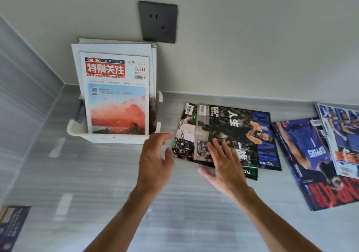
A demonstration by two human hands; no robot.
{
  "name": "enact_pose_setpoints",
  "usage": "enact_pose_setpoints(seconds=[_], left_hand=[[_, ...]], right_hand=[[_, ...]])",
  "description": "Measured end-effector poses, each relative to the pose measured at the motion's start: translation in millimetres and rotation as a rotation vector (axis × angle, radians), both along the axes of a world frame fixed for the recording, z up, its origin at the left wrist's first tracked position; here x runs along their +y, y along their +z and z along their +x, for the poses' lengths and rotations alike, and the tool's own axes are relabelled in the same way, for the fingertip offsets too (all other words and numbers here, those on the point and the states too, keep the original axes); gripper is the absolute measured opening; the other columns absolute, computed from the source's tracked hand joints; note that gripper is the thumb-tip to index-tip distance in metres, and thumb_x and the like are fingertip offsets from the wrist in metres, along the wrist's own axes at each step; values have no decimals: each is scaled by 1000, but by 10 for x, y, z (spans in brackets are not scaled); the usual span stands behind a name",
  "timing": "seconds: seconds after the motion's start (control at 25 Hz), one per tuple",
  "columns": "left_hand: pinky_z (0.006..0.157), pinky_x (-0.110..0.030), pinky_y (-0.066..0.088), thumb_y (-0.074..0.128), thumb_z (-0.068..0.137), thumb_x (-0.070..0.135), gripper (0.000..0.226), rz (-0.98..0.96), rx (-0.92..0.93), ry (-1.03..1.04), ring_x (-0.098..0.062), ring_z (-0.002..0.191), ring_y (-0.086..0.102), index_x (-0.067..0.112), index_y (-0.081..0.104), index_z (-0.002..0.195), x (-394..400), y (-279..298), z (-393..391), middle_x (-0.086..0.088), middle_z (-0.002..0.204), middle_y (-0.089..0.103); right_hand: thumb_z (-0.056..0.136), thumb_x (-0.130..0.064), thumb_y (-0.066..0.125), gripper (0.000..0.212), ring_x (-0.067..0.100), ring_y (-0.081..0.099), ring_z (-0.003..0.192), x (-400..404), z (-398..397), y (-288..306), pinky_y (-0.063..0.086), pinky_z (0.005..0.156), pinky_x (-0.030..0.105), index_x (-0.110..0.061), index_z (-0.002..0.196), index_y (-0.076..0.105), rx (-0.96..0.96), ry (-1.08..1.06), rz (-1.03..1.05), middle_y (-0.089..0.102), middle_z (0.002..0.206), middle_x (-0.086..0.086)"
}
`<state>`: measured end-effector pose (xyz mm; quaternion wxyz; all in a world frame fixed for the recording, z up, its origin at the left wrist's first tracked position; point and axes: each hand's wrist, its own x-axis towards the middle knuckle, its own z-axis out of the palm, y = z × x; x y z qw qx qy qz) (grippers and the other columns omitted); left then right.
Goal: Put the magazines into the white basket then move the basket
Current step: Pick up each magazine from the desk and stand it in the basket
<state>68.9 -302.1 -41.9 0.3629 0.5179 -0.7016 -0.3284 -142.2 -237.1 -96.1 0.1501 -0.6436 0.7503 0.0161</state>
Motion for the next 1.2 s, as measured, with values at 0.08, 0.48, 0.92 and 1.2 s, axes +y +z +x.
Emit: enact_pose_setpoints(seconds=[0.08, 0.48, 0.92, 1.2], left_hand=[[82, -28, 51, 56, 82, 5, 31, -4, -42, -38, -18, 99, 59, 18, 63, 109, 86, -36, -191, 3, 108, 64], [106, -42, 39, 62, 90, 37, 76, 388, -796, -61, -30, 132, 40, 16, 21, 151, 388, -195, -740, -13, 152, 33], [45, -25, 35, 53, 98, 17, 22, 610, 19, 4, -3, 42, 40, 39, 55, 96, 582, -111, -615, -1, 63, 57], [63, -22, 52, 59, 94, 7, 15, 221, 205, -87, -10, 75, 69, 21, 62, 99, 755, 529, -521, 6, 86, 72]], right_hand=[[85, -70, 40, 73, 24, 22, 148, 363, 33, 11, 16, 120, 49, -27, 145, 38, -97, 60, -92, 28, 160, -2], [73, -14, 75, 28, 22, 66, 101, 1207, -413, 33, 55, 87, 41, -17, 101, 73, -261, -346, -370, 69, 120, -2], [83, -12, 72, 44, 20, 58, 112, 947, -376, 441, 42, 83, 25, -22, 122, 52, -823, -1034, -334, 56, 128, 0], [77, -48, 75, 45, 6, 70, 96, 367, 297, 1163, 57, 81, 31, -32, 116, 60, -1343, -574, -119, 72, 106, -12]])
